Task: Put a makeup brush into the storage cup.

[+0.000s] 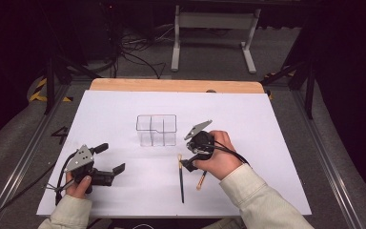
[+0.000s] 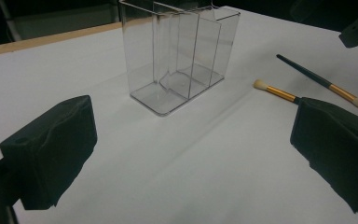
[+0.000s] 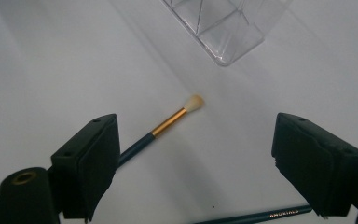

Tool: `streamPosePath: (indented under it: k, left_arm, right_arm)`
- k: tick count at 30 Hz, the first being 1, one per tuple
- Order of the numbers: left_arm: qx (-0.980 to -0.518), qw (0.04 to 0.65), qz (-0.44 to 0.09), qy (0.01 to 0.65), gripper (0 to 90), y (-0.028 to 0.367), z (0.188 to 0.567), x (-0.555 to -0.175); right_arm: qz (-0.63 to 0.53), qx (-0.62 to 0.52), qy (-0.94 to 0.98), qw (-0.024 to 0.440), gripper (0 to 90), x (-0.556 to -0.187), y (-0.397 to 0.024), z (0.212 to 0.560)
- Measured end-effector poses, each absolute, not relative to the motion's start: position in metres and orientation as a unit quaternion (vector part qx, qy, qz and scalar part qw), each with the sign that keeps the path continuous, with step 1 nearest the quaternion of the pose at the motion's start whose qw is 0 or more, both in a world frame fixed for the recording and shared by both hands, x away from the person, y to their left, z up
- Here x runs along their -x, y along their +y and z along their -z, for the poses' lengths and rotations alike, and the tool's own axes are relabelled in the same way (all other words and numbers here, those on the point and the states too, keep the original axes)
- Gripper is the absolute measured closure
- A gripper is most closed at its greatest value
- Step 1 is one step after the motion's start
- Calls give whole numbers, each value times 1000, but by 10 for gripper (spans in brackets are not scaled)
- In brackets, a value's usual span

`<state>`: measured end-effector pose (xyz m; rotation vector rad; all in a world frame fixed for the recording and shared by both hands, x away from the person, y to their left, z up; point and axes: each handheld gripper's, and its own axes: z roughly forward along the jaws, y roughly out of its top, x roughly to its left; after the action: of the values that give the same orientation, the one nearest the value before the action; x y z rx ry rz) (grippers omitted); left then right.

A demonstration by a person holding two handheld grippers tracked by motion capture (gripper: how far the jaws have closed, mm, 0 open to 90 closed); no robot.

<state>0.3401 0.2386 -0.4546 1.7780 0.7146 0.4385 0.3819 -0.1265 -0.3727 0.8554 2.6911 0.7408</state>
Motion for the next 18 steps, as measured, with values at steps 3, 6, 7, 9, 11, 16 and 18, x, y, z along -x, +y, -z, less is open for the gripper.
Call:
streamPosePath:
  k: [3, 6, 7, 9, 11, 16, 18]
  left_arm:
    - [-753, 555, -184, 302, 10, 238, 455, -340]
    - [-754, 554, -185, 301, 10, 238, 455, -341]
    - [-755, 553, -184, 301, 10, 238, 455, -341]
    - [-754, 554, -183, 303, 10, 238, 455, -341]
    - [-754, 554, -183, 302, 10, 238, 455, -341]
    - [-754, 554, -183, 302, 10, 238, 455, -341]
    - [-754, 554, -182, 302, 10, 238, 455, -341]
  right_arm:
    - [-243, -298, 917, 105, 157, -384, -123, 376]
    - [-236, -304, 918, 97, 157, -384, -120, 378]
    - [-232, -308, 918, 92, 161, -385, -118, 379]
    - [-222, -318, 918, 80, 188, -385, -116, 380]
    - [-217, -320, 919, 73, 189, -386, -113, 381]
    - [-202, -325, 922, 63, 201, -389, -109, 385]
    - [-192, -326, 924, 55, 230, -390, -106, 388]
